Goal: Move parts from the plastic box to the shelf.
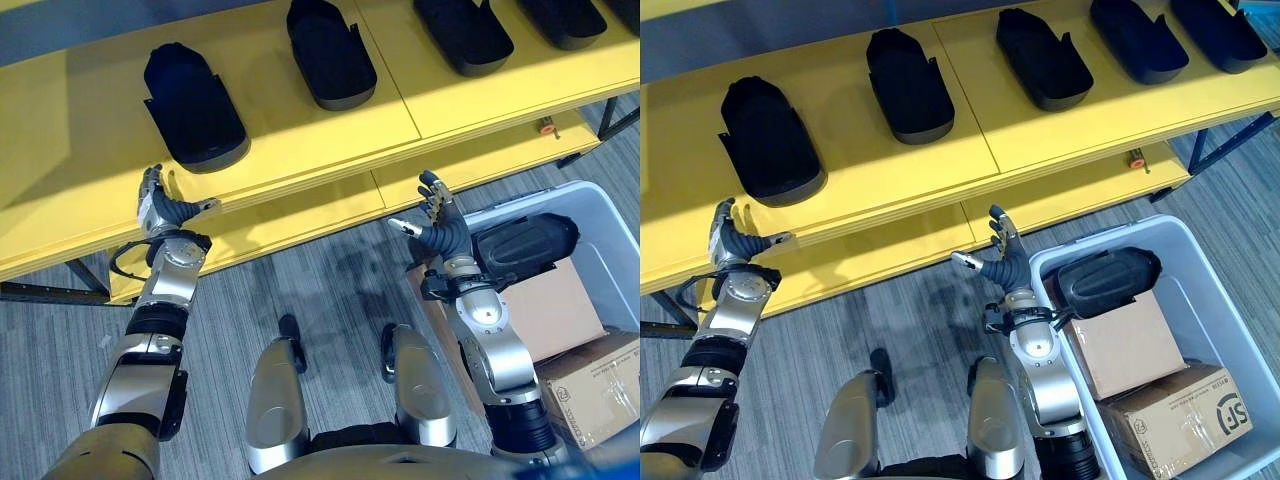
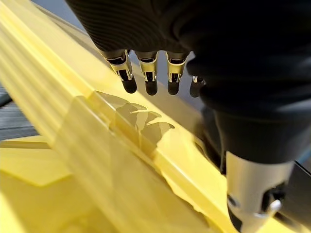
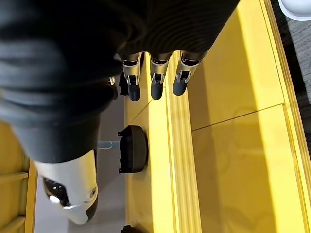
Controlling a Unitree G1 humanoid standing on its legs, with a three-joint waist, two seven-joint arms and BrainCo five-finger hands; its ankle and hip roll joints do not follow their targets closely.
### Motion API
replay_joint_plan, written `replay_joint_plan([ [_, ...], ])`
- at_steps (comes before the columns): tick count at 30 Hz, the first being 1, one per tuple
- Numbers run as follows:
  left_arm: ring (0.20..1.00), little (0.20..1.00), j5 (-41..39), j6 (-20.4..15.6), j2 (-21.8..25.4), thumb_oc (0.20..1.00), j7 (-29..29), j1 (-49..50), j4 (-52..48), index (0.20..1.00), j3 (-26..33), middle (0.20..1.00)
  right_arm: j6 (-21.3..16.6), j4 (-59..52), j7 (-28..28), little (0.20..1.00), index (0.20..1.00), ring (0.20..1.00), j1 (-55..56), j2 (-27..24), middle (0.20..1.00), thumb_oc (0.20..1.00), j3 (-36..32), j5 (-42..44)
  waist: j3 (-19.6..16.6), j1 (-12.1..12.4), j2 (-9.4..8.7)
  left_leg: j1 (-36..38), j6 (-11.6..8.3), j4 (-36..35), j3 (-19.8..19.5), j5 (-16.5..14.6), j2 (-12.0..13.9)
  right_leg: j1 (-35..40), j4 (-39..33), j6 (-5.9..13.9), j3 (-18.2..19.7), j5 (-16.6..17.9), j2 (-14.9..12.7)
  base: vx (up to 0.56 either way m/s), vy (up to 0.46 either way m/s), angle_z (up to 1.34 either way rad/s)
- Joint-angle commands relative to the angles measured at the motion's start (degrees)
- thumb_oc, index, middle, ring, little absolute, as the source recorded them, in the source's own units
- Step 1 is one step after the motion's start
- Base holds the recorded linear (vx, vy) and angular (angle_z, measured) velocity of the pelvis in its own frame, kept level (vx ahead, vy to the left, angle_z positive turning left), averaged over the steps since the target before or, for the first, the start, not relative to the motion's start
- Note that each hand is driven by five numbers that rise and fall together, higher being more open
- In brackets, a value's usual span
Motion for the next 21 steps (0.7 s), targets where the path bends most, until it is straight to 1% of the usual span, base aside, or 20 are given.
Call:
replay_joint_plan([
  [1,1.0,1.0,0.8,-0.61,3.18,1.0,4.07,5.14,-7.15,1.0,6.16,1.0,-2.66,-5.81,0.0,1.0,1.0,1.0,0.24,1.8,1.0,1.0,-2.72,1.36,-1.49,0.72,-0.91,4.95,-6.27,-1.15,-1.68,11.05,4.84,-0.37,-0.73,1.0,2.6,20.65,-5.71,0.0,0.0,0.0],
  [2,1.0,1.0,0.94,-0.46,3.02,1.0,3.98,5.48,-7.56,1.0,6.4,1.0,-2.66,-5.79,0.01,1.0,1.0,1.0,0.28,1.73,1.0,1.0,-2.64,1.36,-1.49,0.65,-0.87,5.01,-6.27,-1.14,-1.66,11.04,4.86,-0.32,-0.73,0.99,2.62,20.66,-5.68,0.0,0.0,0.0],
  [3,1.0,1.0,2.27,-0.23,1.97,1.0,4.32,7.87,-11.4,1.0,7.89,1.0,-2.59,-5.9,0.08,1.0,1.0,1.0,0.4,1.9,1.0,1.0,-2.81,1.21,-1.49,0.88,-0.79,5.06,-6.23,-1.16,-1.59,10.96,4.91,-0.14,-0.75,0.99,2.58,20.64,-5.64,0.0,0.0,0.0],
  [5,1.0,1.0,2.96,0.01,1.02,1.0,4.4,8.88,-13.83,1.0,8.8,1.0,-2.53,-6.01,0.12,1.0,1.0,1.0,0.52,2.05,1.0,1.0,-2.81,1.16,-1.49,0.94,-0.78,5.13,-6.25,-1.21,-1.57,10.95,4.92,-0.01,-0.83,0.98,2.54,20.65,-5.63,0.0,-0.005,0.04],
  [6,1.0,1.0,4.14,-0.06,-0.91,1.0,4.16,10.08,-18.22,1.0,9.53,1.0,-2.41,-6.08,0.03,1.0,1.0,1.0,0.54,2.5,1.0,1.0,-2.65,1.27,-1.49,1.18,-0.63,5.06,-6.16,-1.31,-1.57,10.94,4.93,-0.02,-0.92,1.03,2.43,20.67,-5.6,-0.01,0.001,0.05],
  [7,1.0,1.0,4.81,0.0,-1.58,1.0,3.96,10.52,-20.11,1.0,9.76,1.0,-2.34,-6.08,-0.02,1.0,1.0,1.0,0.56,2.66,1.0,1.0,-2.55,1.39,-1.49,1.23,-0.54,5.1,-6.14,-1.34,-1.54,11.0,4.97,0.02,-0.93,1.03,2.35,20.69,-5.59,-0.01,-0.003,0.08],
  [8,1.0,1.0,5.94,-0.01,-2.36,1.0,3.95,10.78,-24.06,1.0,10.54,1.0,-2.3,-6.28,-0.07,1.0,1.0,1.0,0.52,2.9,1.0,1.0,-2.63,1.4,-1.49,1.38,-0.56,5.08,-6.1,-1.43,-1.57,10.99,5.0,0.06,-1.03,1.03,2.35,20.66,-5.54,0.01,-0.02,0.11],
  [9,1.0,1.0,8.36,-0.91,-6.63,1.0,2.3,9.69,-35.68,1.0,10.19,1.0,-2.42,-6.86,-0.28,1.0,1.0,1.0,0.68,3.54,1.0,1.0,-1.71,0.98,-1.49,1.53,-0.62,4.89,-5.83,-1.61,-1.62,11.13,5.1,0.01,-1.36,1.0,2.18,20.8,-5.44,0.0,-0.025,0.11],
  [10,1.0,1.0,8.4,-1.65,-7.27,1.0,1.69,8.45,-37.8,1.0,9.43,1.0,-2.49,-6.95,-0.3,1.0,1.0,1.0,0.58,3.76,1.0,1.0,-1.4,0.93,-1.49,1.45,-0.7,4.91,-5.77,-1.66,-1.61,11.19,5.09,0.07,-1.42,1.0,2.12,20.82,-5.41,0.0,-0.025,0.1],
  [11,1.0,1.0,7.99,-2.56,-9.32,1.0,0.6,5.54,-41.64,1.0,7.68,1.0,-2.66,-7.12,-0.42,1.0,1.0,1.0,0.24,3.94,1.0,1.0,-0.87,0.51,-1.49,1.35,-0.73,4.9,-5.69,-1.93,-1.61,11.31,5.05,-0.11,-1.45,1.01,2.08,20.87,-5.36,0.0,-0.008,0.08],
  [12,1.0,1.0,8.1,-2.38,-9.56,1.0,0.41,5.53,-41.96,1.0,7.65,1.0,-2.66,-7.11,-0.41,1.0,1.0,1.0,0.15,3.84,1.0,1.0,-1.07,0.49,-1.49,1.44,-0.58,4.82,-5.69,-1.99,-1.61,11.36,5.04,-0.22,-1.45,1.01,2.08,20.89,-5.37,0.01,-0.02,0.07],
  [13,1.0,1.0,6.79,-4.07,-12.71,1.0,-1.48,1.17,-46.82,1.0,4.15,1.0,-3.04,-7.25,-0.58,1.0,1.0,1.0,0.32,3.81,1.0,1.0,-0.23,-0.19,-1.49,1.05,-0.67,5.46,-5.74,-1.93,-1.62,10.92,5.0,0.32,-1.35,1.04,2.05,20.46,-5.39,0.0,0.0,0.0],
  [14,1.0,1.0,6.84,-3.97,-12.77,1.0,-1.57,0.75,-46.95,1.0,4.2,1.0,-3.01,-7.26,-0.57,1.0,1.0,1.0,-0.16,3.77,1.0,1.0,-0.48,-0.2,-1.49,1.05,-0.57,4.83,-5.63,-2.1,-1.66,11.41,4.91,-0.31,-1.49,1.01,2.08,20.91,-5.42,-0.01,-0.011,-0.03],
  [16,1.0,1.0,4.43,-5.15,-16.19,1.0,-3.77,-2.44,-50.27,1.0,0.87,1.0,-3.28,-7.09,-0.56,1.0,1.0,1.0,-0.83,3.61,1.0,1.0,-0.28,-0.51,-1.49,0.76,-0.25,4.4,-5.48,-2.24,-1.75,11.77,4.77,-0.86,-1.6,1.03,2.13,21.28,-5.47,-0.02,0.002,-0.02],
  [17,1.0,1.0,1.96,-5.52,-18.8,1.0,-4.92,-5.13,-50.14,1.0,-1.78,1.0,-3.55,-7.23,-0.71,1.0,1.0,1.0,-1.17,3.39,1.0,1.0,0.03,-0.66,-1.49,0.41,-0.06,4.5,-5.43,-2.46,-1.76,11.98,4.79,-0.83,-1.84,1.07,2.15,21.39,-5.56,0.0,0.0,0.0],
  [19,1.0,1.0,-0.36,-5.94,-21.24,1.0,-5.97,-7.76,-49.2,1.0,-4.36,1.0,-3.8,-7.27,-1.08,1.0,1.0,1.0,-1.84,3.03,1.0,1.0,-0.09,-1.01,-1.49,0.02,0.22,4.49,-5.38,-2.72,-1.78,12.18,4.67,-0.8,-2.06,1.1,2.15,21.58,-5.69,0.0,0.0,0.0],
  [20,1.0,1.0,-0.56,-5.88,-21.56,1.0,-5.77,-8.83,-47.69,1.0,-4.82,1.0,-3.88,-7.25,-1.24,1.0,1.0,1.0,-2.22,2.77,1.0,1.0,-0.39,-1.18,-1.49,-0.06,0.42,4.56,-5.37,-2.8,-1.8,12.26,4.62,-0.8,-2.05,1.11,2.13,21.56,-5.75,0.0,0.0,0.0],
  [21,1.0,1.0,-2.09,-5.88,-23.12,1.0,-6.25,-9.77,-47.27,1.0,-5.56,1.0,-4.04,-7.31,-1.42,1.0,1.0,1.0,-2.54,2.52,1.0,1.0,-0.32,-1.46,-1.49,-0.3,0.51,4.69,-5.38,-2.89,-1.71,12.35,4.61,-0.73,-2.01,1.13,2.21,21.58,-5.79,0.0,0.0,0.0],
])
